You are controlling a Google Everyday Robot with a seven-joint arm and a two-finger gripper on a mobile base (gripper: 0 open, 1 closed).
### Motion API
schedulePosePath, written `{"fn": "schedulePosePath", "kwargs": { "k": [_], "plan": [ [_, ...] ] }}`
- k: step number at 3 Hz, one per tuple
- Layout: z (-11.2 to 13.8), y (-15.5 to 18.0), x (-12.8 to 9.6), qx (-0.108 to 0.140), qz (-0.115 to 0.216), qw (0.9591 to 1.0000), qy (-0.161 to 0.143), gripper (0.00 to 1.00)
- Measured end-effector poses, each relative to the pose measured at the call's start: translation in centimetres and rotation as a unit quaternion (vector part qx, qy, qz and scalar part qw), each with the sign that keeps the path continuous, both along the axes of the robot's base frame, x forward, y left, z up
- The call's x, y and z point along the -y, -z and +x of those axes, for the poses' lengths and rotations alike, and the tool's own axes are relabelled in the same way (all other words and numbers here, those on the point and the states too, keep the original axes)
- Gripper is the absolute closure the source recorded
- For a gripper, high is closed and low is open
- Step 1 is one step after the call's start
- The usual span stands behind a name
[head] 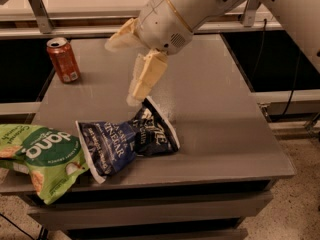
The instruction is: Move blue chip bag near green rice chip bag
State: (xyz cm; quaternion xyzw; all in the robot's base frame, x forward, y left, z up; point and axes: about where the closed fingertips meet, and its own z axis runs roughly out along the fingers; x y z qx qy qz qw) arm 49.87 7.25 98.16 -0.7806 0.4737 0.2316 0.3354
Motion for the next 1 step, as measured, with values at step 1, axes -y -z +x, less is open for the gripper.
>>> {"fn": "schedulePosePath", "kwargs": {
  "k": [1],
  "plan": [
    [0.0,0.0,-0.01,0.0,0.0,1.0,0.0,0.0]
  ]
}}
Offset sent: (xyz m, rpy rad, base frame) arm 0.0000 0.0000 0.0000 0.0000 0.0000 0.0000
